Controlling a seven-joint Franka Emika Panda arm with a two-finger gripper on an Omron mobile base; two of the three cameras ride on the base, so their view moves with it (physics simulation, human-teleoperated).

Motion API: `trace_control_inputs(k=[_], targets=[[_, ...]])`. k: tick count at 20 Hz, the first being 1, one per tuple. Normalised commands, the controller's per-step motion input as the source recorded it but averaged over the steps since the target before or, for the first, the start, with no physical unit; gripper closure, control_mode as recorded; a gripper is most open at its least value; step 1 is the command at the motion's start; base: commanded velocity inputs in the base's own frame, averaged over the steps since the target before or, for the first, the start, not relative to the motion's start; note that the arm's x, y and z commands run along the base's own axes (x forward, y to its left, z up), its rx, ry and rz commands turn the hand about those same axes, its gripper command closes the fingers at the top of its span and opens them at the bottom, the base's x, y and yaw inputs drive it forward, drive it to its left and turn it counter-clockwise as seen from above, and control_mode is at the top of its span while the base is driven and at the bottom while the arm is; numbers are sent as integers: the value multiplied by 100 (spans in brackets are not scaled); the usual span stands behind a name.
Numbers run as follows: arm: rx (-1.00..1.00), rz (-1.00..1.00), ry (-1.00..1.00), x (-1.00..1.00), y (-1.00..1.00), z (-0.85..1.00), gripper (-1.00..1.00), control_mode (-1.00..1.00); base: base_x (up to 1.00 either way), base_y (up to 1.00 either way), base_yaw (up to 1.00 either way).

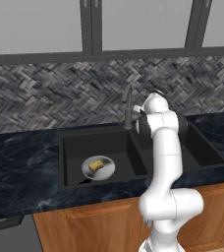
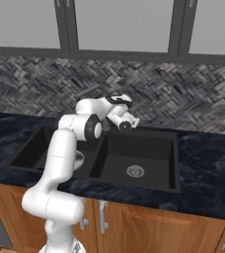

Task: Pick the pan and sponge and place them into the sink. Then turn on the water.

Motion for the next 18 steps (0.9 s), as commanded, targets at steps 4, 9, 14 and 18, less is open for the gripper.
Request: trace_control_inputs(k=[4, 9, 14, 18], targets=[[3, -2, 0, -9, -62, -27, 100, -100, 0, 0, 0], [4, -1, 0, -9, -52, -42, 100, -100, 0, 0, 0], [0, 0, -1, -22, -11, -62, 100, -100, 0, 0, 0], [0, 0, -2, -41, -2, -62, 100, -100, 0, 0, 0]])
